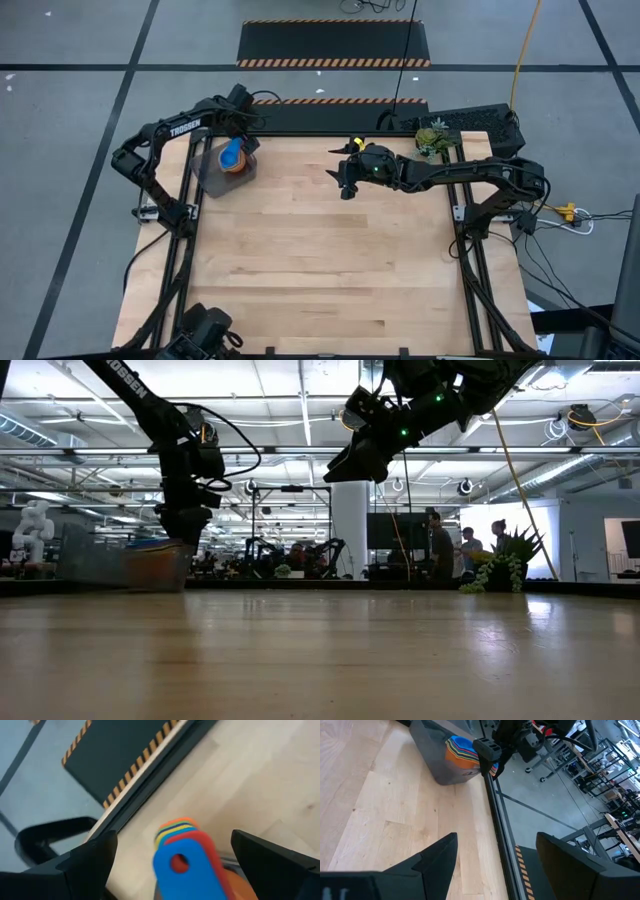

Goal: Nest measuring cups in basket
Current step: Adjust the stacked measuring cup into the black bin

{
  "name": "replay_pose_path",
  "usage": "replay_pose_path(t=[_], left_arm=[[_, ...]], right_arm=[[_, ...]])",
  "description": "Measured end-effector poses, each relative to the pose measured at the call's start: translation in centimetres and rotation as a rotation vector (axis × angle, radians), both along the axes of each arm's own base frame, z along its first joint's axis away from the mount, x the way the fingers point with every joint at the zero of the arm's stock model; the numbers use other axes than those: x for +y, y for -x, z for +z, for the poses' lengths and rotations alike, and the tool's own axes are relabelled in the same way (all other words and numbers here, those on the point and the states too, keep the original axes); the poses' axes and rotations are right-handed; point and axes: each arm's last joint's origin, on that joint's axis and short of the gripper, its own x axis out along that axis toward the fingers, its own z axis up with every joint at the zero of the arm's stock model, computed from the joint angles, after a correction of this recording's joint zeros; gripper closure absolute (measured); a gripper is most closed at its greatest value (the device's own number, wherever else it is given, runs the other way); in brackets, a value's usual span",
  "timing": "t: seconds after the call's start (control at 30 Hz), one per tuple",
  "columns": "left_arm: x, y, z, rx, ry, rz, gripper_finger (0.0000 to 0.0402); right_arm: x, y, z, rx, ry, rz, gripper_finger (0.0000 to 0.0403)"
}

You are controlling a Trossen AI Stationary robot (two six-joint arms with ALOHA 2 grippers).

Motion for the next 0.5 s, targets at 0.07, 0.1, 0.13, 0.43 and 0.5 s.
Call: replay_pose_path(t=[0.07, 0.1, 0.13, 0.43, 0.5], left_arm=[[0.03, 0.05, 0.02, 0.003, -0.008, 0.039, 0.0009], [0.04, 0.08, 0.03, 0.004, -0.012, 0.062, 0.0009], [0.05, 0.11, 0.03, 0.006, -0.014, 0.086, 0.0009], [0.00, 0.22, 0.03, -0.011, -0.011, 0.198, 0.0044], [-0.01, 0.22, 0.03, -0.014, -0.009, 0.204, 0.0075]], right_arm=[[0.00, 0.00, 0.00, 0.001, 0.001, 0.000, 0.0138], [0.00, 0.00, 0.00, 0.001, 0.002, 0.001, 0.0138], [0.00, 0.00, 0.00, 0.001, 0.002, 0.001, 0.0138], [0.01, 0.00, -0.01, 0.001, 0.002, 0.001, 0.0138], [0.00, 0.00, 0.00, 0.001, 0.002, 0.001, 0.0138]])
